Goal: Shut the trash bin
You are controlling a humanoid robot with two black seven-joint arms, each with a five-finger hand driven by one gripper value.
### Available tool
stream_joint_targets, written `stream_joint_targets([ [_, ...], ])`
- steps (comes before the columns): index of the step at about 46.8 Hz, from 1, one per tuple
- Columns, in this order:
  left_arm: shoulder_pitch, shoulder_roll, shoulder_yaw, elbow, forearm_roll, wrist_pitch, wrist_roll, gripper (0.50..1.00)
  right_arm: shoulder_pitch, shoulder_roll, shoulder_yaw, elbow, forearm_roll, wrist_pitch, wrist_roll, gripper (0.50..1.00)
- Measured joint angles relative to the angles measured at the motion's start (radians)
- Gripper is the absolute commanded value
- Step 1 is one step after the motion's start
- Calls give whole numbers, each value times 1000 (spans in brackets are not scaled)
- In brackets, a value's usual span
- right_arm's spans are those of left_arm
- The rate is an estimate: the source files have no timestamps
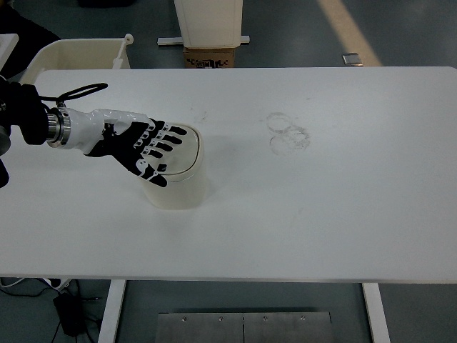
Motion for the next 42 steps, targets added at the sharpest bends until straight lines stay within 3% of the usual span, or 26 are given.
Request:
stream_joint_targets([
  [12,-4,-10,-72,99,-2,-3,-1,1000,0,0,-1,0,-2,0,0,991],
  [22,8,-22,-143,222,-2,-47,-5,1000,0,0,-1,0,-2,0,3,991],
  [30,60,-46,-267,362,-15,-91,-15,1000,0,0,0,0,-1,0,3,991],
  [42,135,-129,-472,613,-29,-110,-13,1000,-2,0,0,0,0,0,3,991],
])
